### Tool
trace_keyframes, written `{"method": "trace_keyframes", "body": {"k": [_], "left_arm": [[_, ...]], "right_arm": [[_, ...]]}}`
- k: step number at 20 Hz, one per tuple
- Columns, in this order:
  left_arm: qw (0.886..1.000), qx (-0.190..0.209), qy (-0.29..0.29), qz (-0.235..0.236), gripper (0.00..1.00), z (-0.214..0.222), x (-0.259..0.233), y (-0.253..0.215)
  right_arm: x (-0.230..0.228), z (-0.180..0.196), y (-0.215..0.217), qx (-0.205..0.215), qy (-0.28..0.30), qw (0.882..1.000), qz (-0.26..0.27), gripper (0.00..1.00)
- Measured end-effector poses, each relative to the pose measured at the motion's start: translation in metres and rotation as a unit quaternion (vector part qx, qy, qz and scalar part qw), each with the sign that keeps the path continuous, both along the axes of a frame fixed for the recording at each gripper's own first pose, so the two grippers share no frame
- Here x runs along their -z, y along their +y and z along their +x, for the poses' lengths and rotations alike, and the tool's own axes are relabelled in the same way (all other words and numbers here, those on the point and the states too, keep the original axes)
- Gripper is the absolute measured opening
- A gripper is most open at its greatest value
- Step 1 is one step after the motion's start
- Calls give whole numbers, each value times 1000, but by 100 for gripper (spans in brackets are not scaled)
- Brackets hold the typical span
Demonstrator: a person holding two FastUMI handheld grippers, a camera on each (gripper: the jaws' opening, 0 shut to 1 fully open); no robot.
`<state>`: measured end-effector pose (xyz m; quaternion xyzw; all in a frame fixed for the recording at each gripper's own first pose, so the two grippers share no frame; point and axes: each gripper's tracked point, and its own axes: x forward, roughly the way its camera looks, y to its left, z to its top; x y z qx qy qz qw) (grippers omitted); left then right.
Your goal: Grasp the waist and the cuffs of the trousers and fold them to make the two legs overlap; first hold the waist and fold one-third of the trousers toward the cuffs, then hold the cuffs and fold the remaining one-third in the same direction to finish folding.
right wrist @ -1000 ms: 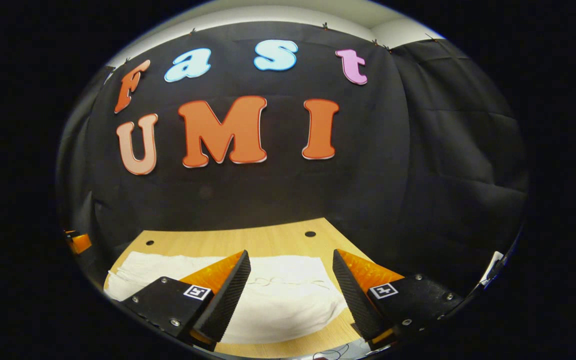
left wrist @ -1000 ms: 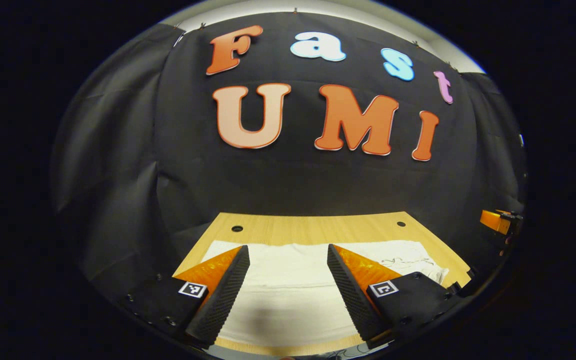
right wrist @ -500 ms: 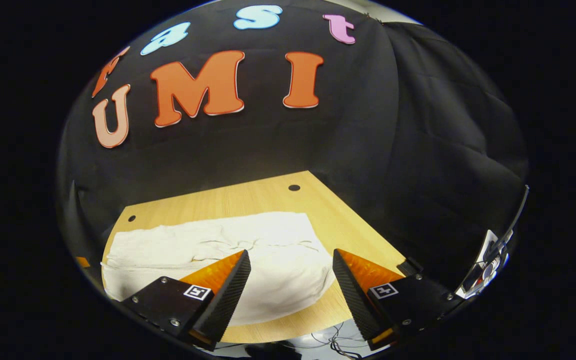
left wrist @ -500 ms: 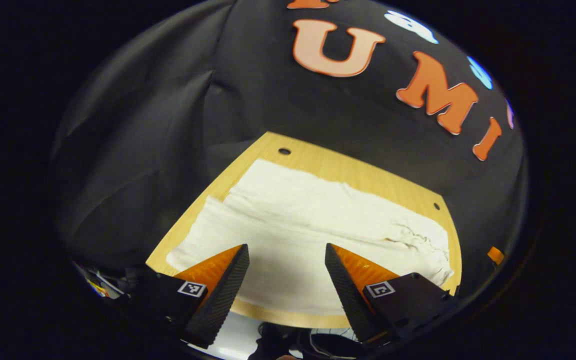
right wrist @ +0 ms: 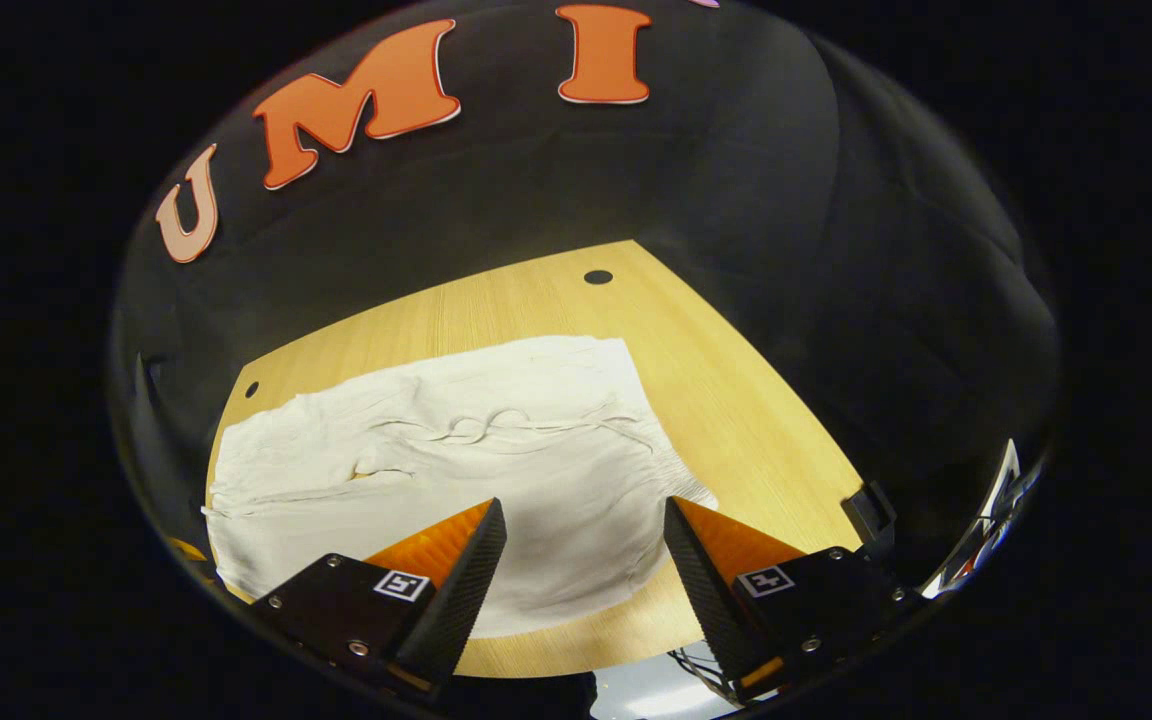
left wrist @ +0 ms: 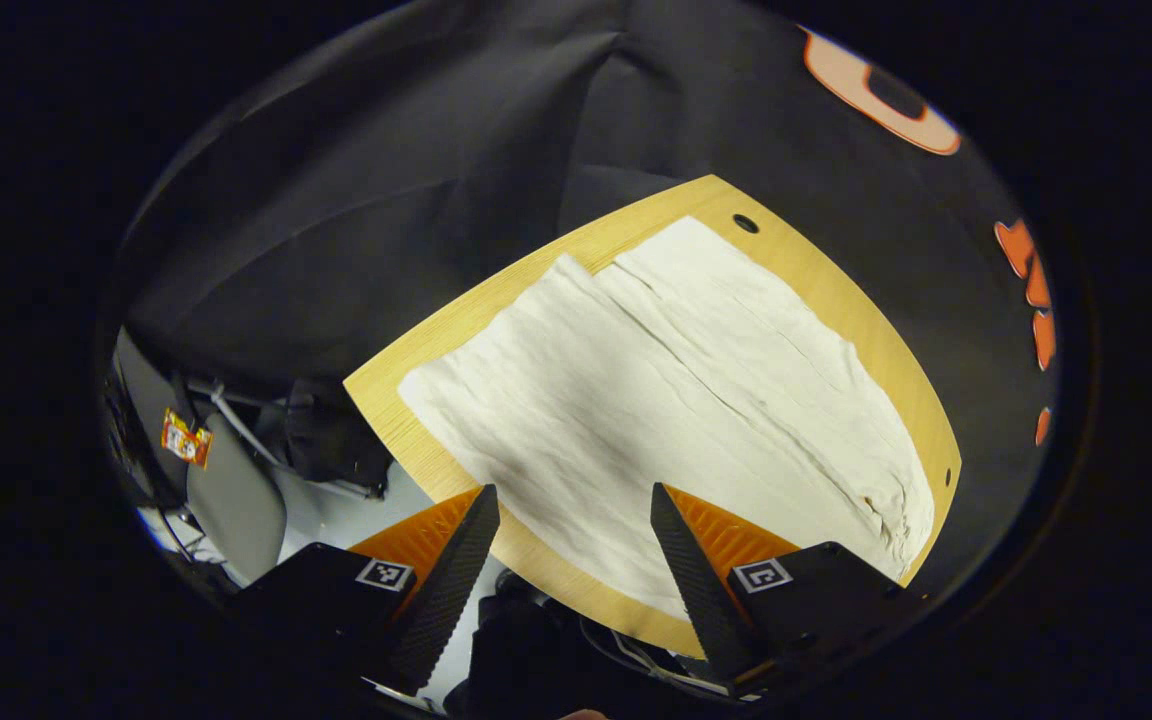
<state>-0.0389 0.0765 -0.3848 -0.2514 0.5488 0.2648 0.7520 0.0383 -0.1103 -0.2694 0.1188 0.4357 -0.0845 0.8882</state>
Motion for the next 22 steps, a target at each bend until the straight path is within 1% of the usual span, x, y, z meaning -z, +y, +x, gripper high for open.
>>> {"method": "trace_keyframes", "body": {"k": [2, 4, 5, 6, 8, 11, 15, 18, 19, 21, 22], "left_arm": [[1000, -20, 19, -1, 100, -6, 5, -1], [999, -37, 31, -10, 100, -8, 9, -1], [998, -43, 35, -17, 98, -10, 12, 5], [998, -49, 41, -23, 100, -11, 16, 12], [996, -65, 54, -39, 100, -15, 23, 27], [992, -91, 66, -65, 100, -16, 40, 50], [986, -117, 64, -104, 99, -14, 65, 74], [981, -134, 41, -133, 100, -8, 78, 82], [980, -139, 39, -138, 99, -9, 81, 84], [979, -149, 22, -141, 100, -9, 84, 94], [978, -153, 8, -144, 98, -6, 83, 97]], "right_arm": [[14, 1, 3, 3, 36, 999, 15, 95], [23, -3, 4, 17, 70, 997, 26, 94], [27, -2, 3, 26, 77, 996, 28, 94], [28, -2, 4, 33, 83, 996, 29, 94], [32, -5, 10, 48, 98, 993, 35, 94], [38, -7, 26, 69, 111, 989, 62, 93], [49, -12, 34, 114, 123, 978, 121, 92], [61, -15, 21, 134, 129, 974, 131, 91], [65, -15, 18, 138, 128, 973, 134, 90], [73, -17, 14, 147, 133, 968, 154, 91], [76, -17, 11, 152, 132, 966, 164, 91]]}}
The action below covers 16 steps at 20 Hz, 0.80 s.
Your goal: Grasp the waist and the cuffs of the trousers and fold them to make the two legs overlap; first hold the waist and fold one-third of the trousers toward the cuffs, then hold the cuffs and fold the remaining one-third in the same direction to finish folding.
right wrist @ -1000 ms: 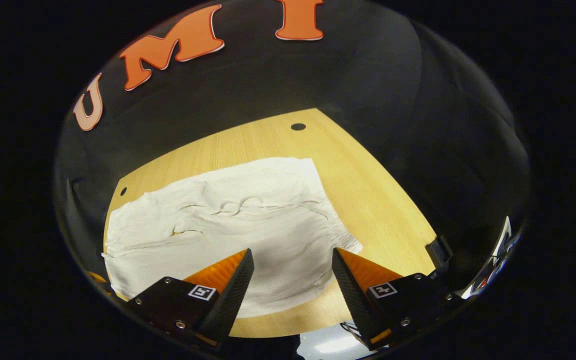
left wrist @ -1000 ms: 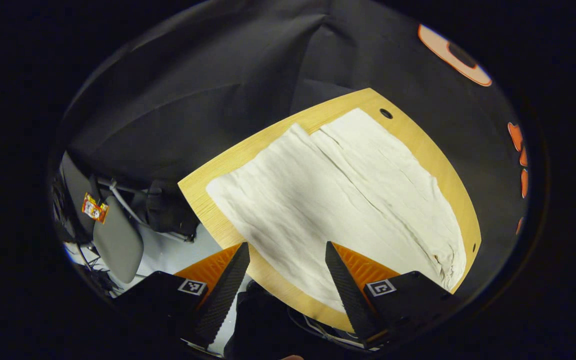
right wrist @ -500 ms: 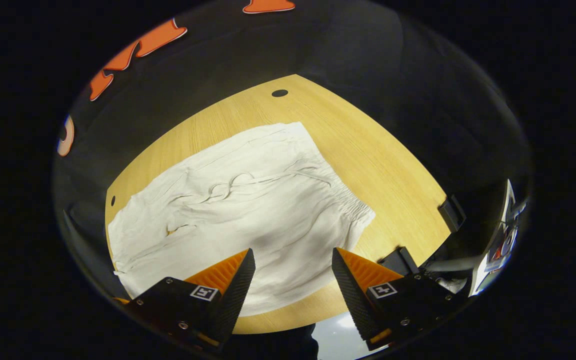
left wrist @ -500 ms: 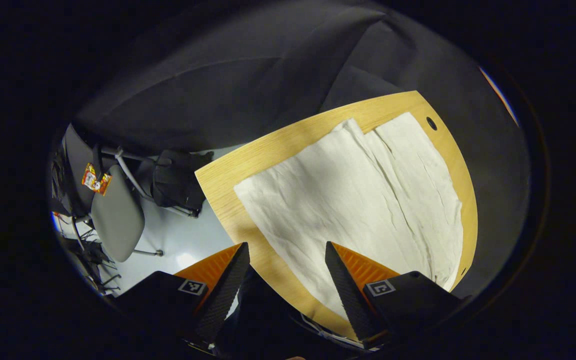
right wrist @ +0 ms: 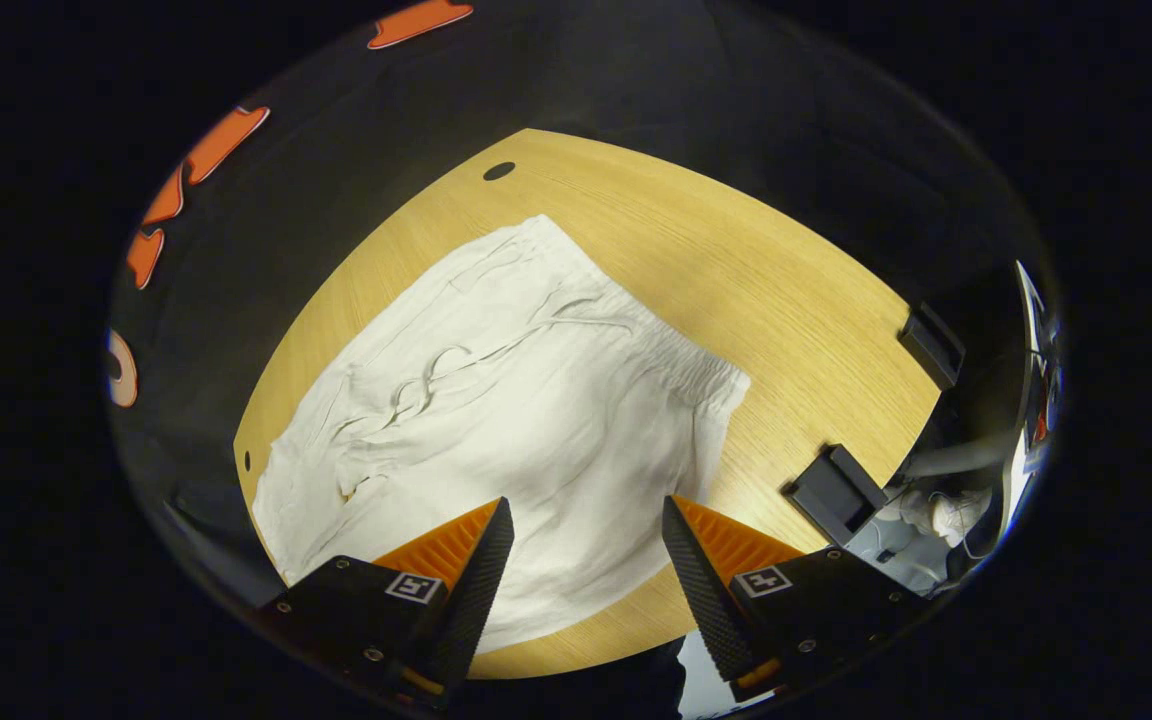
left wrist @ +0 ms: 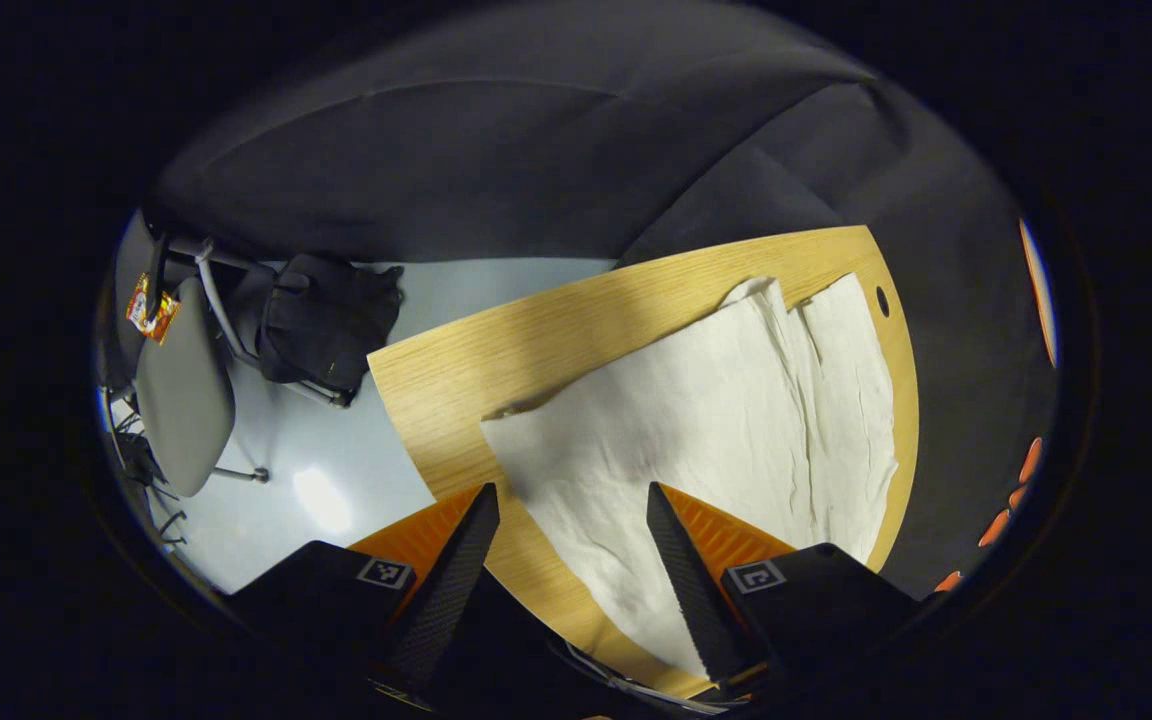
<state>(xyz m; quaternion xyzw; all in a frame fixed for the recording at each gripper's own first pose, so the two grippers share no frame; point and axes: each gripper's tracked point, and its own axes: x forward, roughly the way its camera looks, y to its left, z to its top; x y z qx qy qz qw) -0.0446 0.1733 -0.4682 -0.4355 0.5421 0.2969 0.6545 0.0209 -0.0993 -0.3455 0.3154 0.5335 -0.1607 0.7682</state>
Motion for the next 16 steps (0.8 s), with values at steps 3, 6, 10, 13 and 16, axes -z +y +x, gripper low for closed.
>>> {"method": "trace_keyframes", "body": {"k": [3, 6, 10, 13, 16], "left_arm": [[999, -7, -31, -9, 98, 9, 8, 6], [998, -11, -63, -21, 90, 19, 10, 5], [993, -28, -109, -34, 56, 32, 18, 4], [991, -38, -129, -19, 14, 39, 25, 7], [993, -7, -115, 14, 8, 39, 26, 9]], "right_arm": [[12, -3, -16, 20, 0, 1000, 12, 90], [21, -6, -31, 37, -7, 999, 16, 89], [34, -17, -42, 62, -15, 998, 27, 89], [44, -21, -53, 81, -25, 996, 21, 89], [52, -18, -67, 101, -32, 994, 15, 90]]}}
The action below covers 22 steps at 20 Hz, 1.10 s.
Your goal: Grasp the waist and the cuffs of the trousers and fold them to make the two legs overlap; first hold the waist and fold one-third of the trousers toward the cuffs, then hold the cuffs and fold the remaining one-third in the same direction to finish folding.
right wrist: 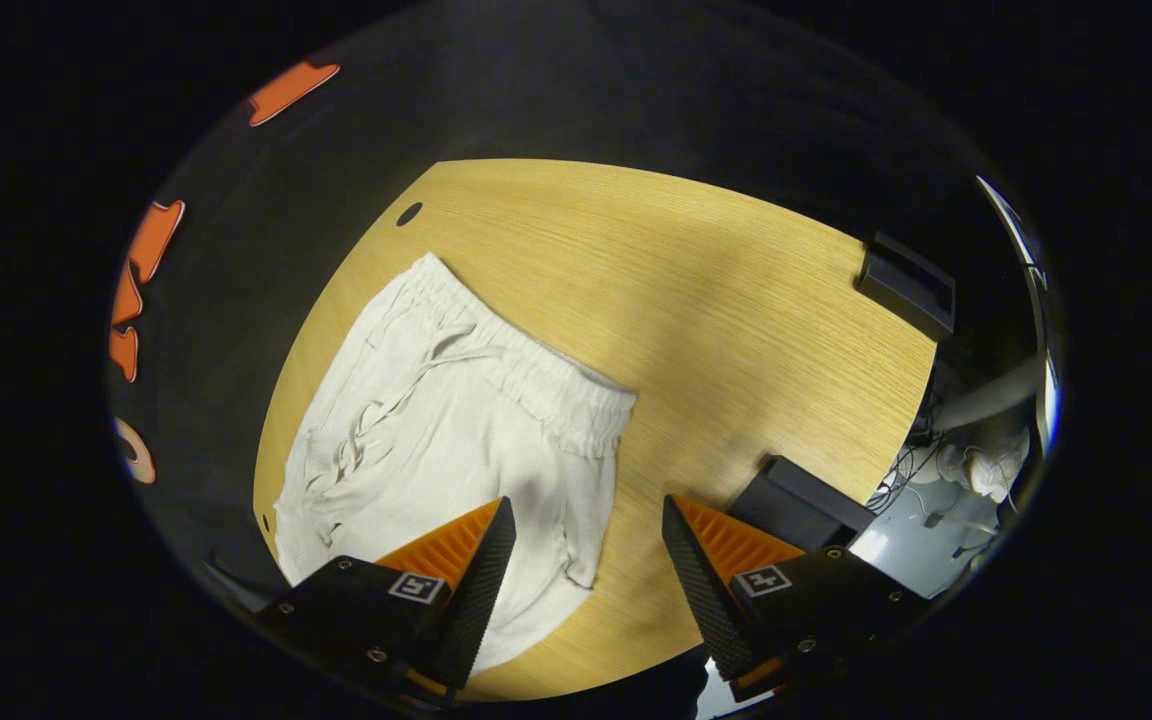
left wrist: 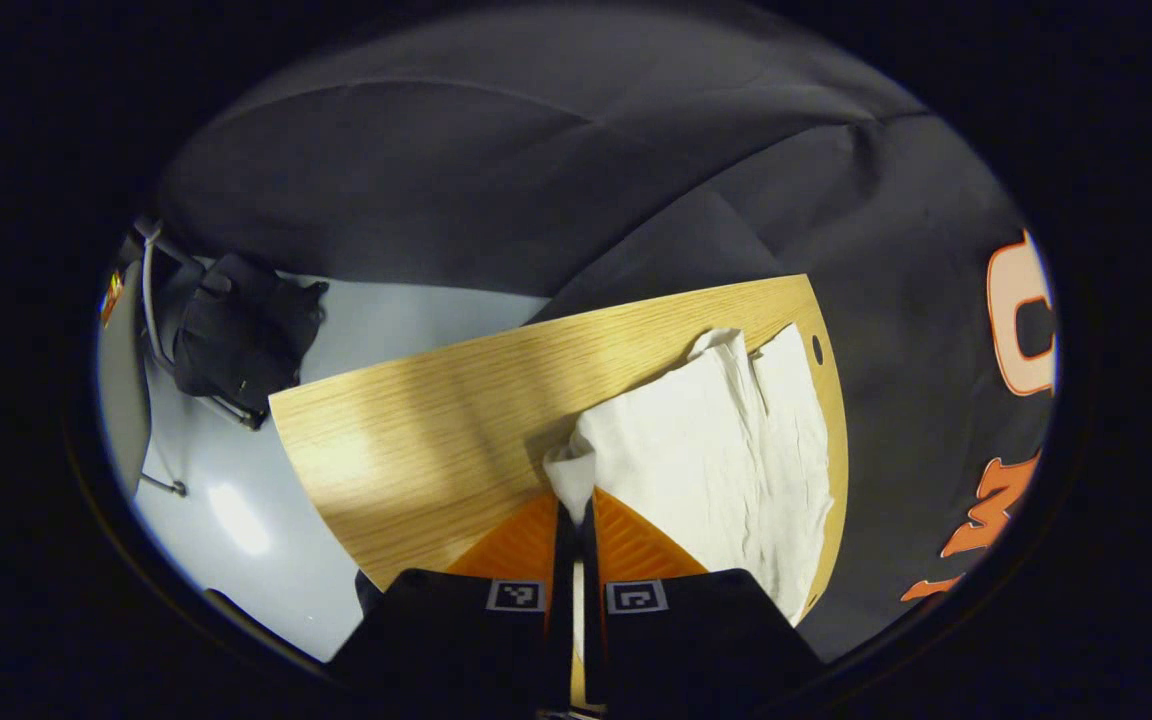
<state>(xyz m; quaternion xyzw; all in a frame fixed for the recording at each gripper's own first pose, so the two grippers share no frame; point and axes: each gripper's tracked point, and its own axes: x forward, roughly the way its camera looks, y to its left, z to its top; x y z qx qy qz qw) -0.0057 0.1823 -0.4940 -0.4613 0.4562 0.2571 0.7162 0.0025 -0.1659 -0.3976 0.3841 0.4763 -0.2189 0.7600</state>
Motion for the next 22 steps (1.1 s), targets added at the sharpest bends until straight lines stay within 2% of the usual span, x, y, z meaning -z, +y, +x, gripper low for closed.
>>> {"method": "trace_keyframes", "body": {"k": [1, 4, 5, 6, 8, 9, 10, 11, 13, 15, 17, 18, 22], "left_arm": [[1000, 3, 1, 6, 4, 0, -6, 0], [1000, 14, 0, 17, 7, 5, -15, 1], [1000, 17, 0, 22, 5, 7, -19, 1], [999, 20, -2, 26, 5, 9, -24, 2], [999, 22, -8, 31, 6, 16, -31, 3], [999, 23, -11, 33, 6, 17, -36, 3], [999, 24, -17, 35, 5, 20, -40, 4], [999, 27, -22, 35, 6, 23, -46, 4], [998, 33, -34, 34, 6, 29, -58, 2], [998, 33, -49, 27, 6, 39, -72, 0], [997, 21, -71, 2, 5, 55, -86, -1], [997, 28, -77, 2, 6, 62, -91, 1], [990, 107, -90, 14, 5, 97, -115, -4]], "right_arm": [[2, 5, -5, 8, -7, 1000, 1, 89], [11, 24, -18, 25, -18, 1000, -5, 89], [15, 33, -22, 33, -20, 999, -9, 82], [19, 37, -24, 39, -17, 999, -11, 78], [22, 39, -26, 54, -12, 998, -9, 64], [25, 39, -29, 64, -7, 998, -8, 47], [26, 39, -30, 73, -3, 997, -3, 39], [24, 40, -30, 87, -8, 996, 11, 23], [18, 43, -26, 114, -15, 992, 50, 9], [6, 48, -25, 132, -34, 987, 84, 4], [-10, 50, -31, 135, -47, 986, 84, 4], [-17, 52, -33, 133, -46, 987, 82, 4], [-53, 75, -32, 159, -66, 980, 103, 4]]}}
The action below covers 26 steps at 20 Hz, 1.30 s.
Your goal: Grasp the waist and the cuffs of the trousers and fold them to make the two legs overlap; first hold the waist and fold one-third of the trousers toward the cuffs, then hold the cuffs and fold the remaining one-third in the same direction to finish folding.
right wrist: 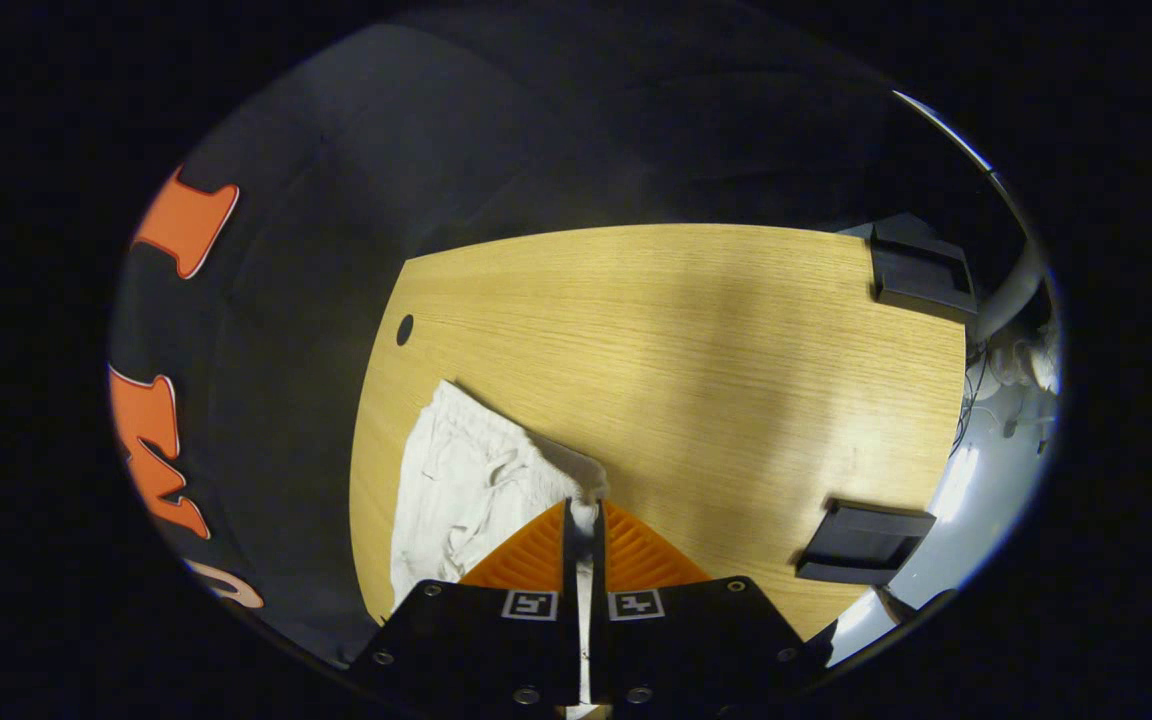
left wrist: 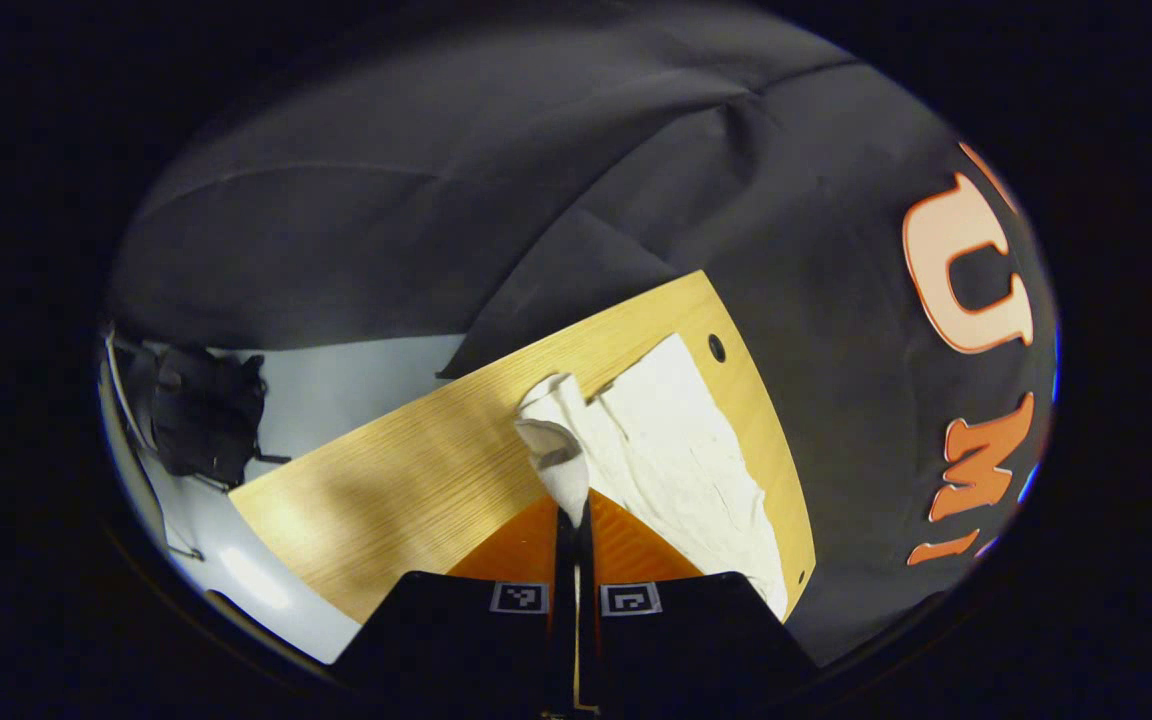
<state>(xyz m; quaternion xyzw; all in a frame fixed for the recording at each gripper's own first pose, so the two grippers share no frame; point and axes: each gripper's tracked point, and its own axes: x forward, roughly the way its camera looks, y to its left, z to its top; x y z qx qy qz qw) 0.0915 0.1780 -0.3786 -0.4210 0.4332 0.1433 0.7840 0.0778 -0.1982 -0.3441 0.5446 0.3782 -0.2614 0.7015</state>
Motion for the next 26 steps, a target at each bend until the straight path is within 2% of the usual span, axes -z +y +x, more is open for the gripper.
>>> {"method": "trace_keyframes", "body": {"k": [3, 7, 9, 13, 17, 20, 26], "left_arm": [[998, 56, -4, 9, 6, 36, -14, -6], [990, 134, -10, 32, 5, 86, -19, -9], [986, 162, -10, 37, 5, 105, -21, -14], [979, 192, -14, 59, 5, 148, -14, -15], [980, 182, 5, 74, 5, 180, 2, -9], [989, 139, 10, 55, 5, 194, 12, -8], [992, 107, 21, 68, 5, 208, 27, -5]], "right_arm": [[-19, 15, 6, 6, -4, 1000, 0, 4], [-35, 30, 16, 2, -1, 1000, -9, 4], [-40, 37, 18, 5, 3, 1000, -2, 4], [-35, 57, 20, 8, 12, 999, 31, 4], [-29, 84, 11, 19, 20, 998, 58, 4], [-23, 111, -7, 72, 18, 995, 63, 4], [-19, 169, 1, 53, -2, 996, 70, 4]]}}
